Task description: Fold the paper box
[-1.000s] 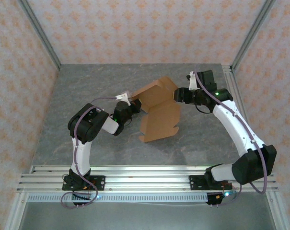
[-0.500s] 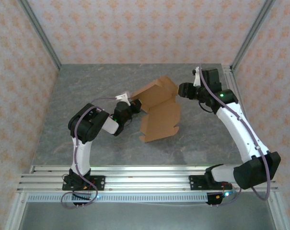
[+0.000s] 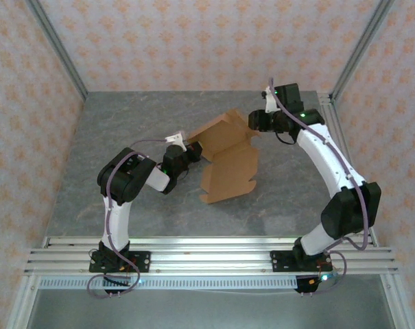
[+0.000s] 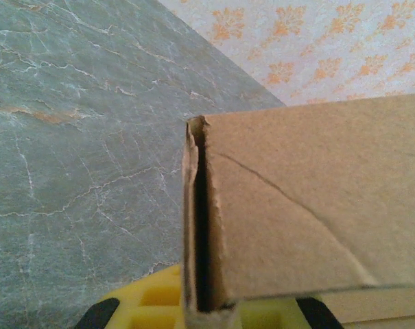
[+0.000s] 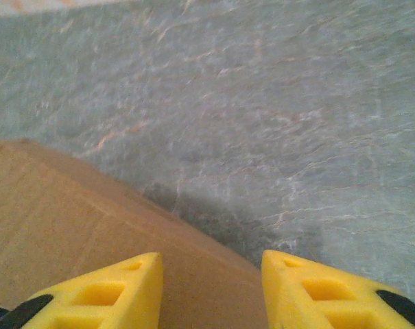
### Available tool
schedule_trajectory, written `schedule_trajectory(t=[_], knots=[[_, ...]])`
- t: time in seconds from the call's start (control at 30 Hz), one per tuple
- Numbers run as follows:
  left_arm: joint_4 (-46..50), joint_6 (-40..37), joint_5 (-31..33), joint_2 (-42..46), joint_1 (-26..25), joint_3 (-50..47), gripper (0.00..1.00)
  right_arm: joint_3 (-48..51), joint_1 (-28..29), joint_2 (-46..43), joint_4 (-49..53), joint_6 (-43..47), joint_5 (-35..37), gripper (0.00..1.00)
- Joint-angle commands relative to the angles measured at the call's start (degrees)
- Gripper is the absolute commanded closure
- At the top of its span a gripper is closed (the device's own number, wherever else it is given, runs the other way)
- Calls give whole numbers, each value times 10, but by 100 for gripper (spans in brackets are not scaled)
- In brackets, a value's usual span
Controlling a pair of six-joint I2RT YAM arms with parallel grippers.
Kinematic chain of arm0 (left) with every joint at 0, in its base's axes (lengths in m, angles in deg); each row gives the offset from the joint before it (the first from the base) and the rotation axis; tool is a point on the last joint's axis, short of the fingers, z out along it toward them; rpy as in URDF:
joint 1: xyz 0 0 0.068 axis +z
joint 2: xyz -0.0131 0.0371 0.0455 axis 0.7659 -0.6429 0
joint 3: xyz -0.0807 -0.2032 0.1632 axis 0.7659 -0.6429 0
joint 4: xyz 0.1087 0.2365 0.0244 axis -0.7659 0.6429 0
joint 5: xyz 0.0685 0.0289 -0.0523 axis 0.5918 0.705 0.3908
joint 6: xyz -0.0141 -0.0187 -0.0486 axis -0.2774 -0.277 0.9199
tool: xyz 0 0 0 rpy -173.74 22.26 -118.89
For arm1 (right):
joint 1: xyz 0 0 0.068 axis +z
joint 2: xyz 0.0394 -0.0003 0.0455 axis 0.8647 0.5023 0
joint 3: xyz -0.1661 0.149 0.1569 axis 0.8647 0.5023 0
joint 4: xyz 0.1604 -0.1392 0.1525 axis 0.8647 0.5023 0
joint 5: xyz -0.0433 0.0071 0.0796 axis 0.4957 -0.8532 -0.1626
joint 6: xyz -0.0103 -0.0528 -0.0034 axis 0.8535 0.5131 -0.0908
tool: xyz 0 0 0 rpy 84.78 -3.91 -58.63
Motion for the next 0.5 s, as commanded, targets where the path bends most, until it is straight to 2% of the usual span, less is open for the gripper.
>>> schedule_trajectory(t=[0.0, 0.17, 0.47], knots=[[36, -15, -8, -2, 5, 2, 100, 10, 17, -17, 13, 53, -26, 60], [19, -8, 0, -1, 5, -15, 100, 58, 40, -44, -24, 70, -29, 61], [11, 1, -6, -11, 4, -11, 100, 29, 66, -8, -12, 99, -8, 64]])
